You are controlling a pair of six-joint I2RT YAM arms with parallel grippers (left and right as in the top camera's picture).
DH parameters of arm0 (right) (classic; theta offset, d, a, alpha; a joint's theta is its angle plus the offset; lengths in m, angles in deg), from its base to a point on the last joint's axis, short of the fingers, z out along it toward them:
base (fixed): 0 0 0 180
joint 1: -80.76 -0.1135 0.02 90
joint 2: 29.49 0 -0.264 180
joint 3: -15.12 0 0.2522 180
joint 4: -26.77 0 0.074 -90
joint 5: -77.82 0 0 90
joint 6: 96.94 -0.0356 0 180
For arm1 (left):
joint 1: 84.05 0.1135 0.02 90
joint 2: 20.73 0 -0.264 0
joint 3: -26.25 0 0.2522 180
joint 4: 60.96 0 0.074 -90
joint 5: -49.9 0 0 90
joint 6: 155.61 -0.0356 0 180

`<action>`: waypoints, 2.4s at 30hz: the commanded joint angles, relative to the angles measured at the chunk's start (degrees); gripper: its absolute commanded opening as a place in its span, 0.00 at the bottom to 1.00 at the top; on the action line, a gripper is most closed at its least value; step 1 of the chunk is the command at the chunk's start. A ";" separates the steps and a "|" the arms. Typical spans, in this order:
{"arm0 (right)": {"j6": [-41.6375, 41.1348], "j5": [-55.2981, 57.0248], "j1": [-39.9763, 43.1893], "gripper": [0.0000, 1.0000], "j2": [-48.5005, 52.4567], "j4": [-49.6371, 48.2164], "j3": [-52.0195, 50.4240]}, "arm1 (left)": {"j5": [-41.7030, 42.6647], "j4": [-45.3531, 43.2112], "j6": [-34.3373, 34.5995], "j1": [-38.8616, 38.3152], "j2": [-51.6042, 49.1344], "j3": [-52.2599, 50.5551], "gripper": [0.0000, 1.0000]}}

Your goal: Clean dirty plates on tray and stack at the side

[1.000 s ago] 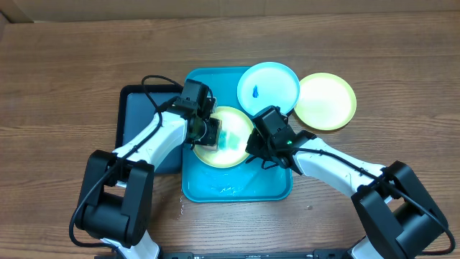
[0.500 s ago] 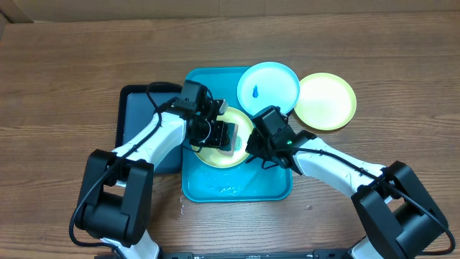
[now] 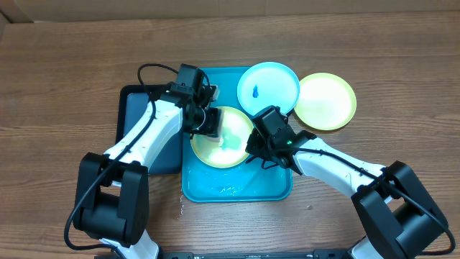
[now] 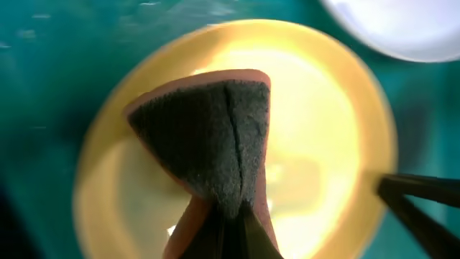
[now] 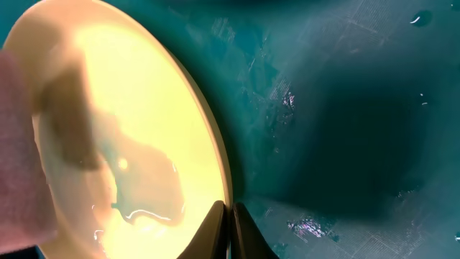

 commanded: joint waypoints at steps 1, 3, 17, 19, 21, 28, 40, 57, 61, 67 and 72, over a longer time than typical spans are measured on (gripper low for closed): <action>0.35 -0.44 -0.28 0.04 0.46 -0.48 -0.46 | -7.67 -0.31 -1.27 -0.04 0.37 -0.85 0.04; 0.35 -0.44 -0.28 0.04 0.46 -0.46 -0.46 | -8.24 -0.98 -1.27 -0.02 0.37 -2.51 0.04; 0.35 -0.46 -0.28 0.04 0.46 -0.48 -0.46 | 7.91 -8.94 -0.35 -0.13 0.33 -10.88 0.04; 0.33 -0.46 -0.28 0.04 0.46 -0.52 -0.46 | 13.70 -9.70 -0.35 -0.13 0.33 -10.88 0.04; 0.35 -0.44 -0.28 0.04 0.46 -0.52 -0.46 | 17.25 -10.95 -0.33 -0.24 0.33 -10.88 0.04; 0.37 -0.46 -0.28 0.04 0.46 -0.44 -0.46 | 28.00 -11.65 0.24 2.80 0.66 -5.51 0.04; 0.35 -0.44 -0.28 0.04 0.46 -0.52 -0.46 | 2.80 -0.55 -1.77 2.89 1.01 1.01 0.04; 0.35 -0.44 -0.28 0.04 0.46 -0.59 -0.46 | -1.22 -2.64 3.23 0.33 -1.51 -5.97 0.04; 0.35 -0.44 -0.28 0.04 0.46 -0.70 -0.46 | 6.38 -3.15 3.50 -1.09 -1.51 -5.99 0.04; 0.37 -0.44 -0.28 0.04 0.46 -0.68 -0.46 | 3.98 -4.81 8.04 -4.37 -1.51 -6.01 0.04; 0.37 -0.46 -0.28 0.04 0.46 -0.68 -0.46 | 7.28 -6.54 8.04 -5.31 -1.25 -4.87 0.04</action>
